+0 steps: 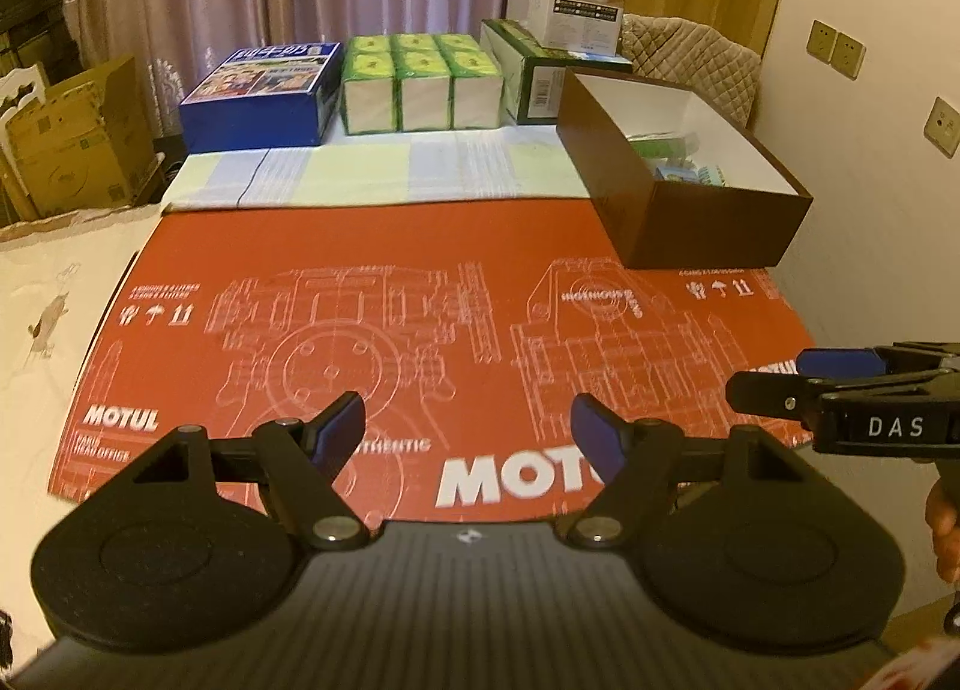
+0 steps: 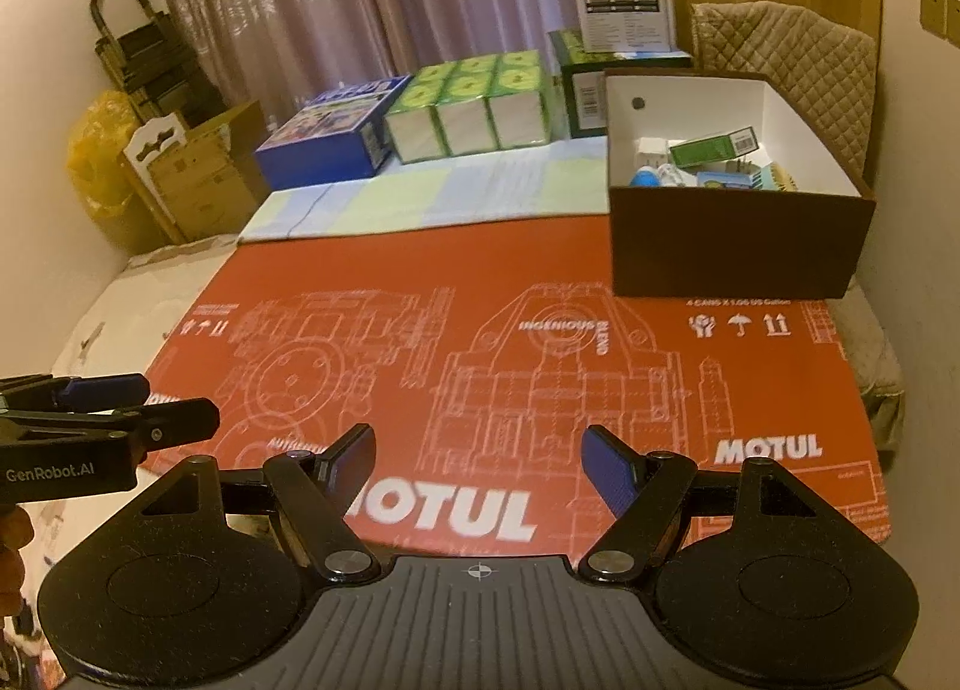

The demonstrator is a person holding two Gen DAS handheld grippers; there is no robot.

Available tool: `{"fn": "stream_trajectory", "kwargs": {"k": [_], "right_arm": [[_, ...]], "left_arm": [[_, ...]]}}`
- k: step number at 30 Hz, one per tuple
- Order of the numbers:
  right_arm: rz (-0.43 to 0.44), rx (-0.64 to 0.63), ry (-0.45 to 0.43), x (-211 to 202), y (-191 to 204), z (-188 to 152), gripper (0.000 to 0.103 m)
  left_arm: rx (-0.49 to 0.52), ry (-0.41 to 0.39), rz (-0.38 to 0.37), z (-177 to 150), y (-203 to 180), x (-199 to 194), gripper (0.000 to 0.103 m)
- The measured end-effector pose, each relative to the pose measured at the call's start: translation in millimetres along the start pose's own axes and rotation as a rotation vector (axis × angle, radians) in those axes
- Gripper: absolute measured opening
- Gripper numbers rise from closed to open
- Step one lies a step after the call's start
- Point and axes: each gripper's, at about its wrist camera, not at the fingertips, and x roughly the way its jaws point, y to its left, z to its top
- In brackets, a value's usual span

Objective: Organize rigid objects

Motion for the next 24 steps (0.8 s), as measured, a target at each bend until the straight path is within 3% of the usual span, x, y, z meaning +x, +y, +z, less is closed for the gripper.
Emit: {"fn": "stream_trajectory", "kwargs": {"k": [24], "right_arm": [[0.005, -0.024, 0.047, -8.1, 23.6, -26.2, 0.073]], "left_arm": [[-0.003, 0.015, 0.005, -27.2, 3.2, -24.4, 0.070]]}}
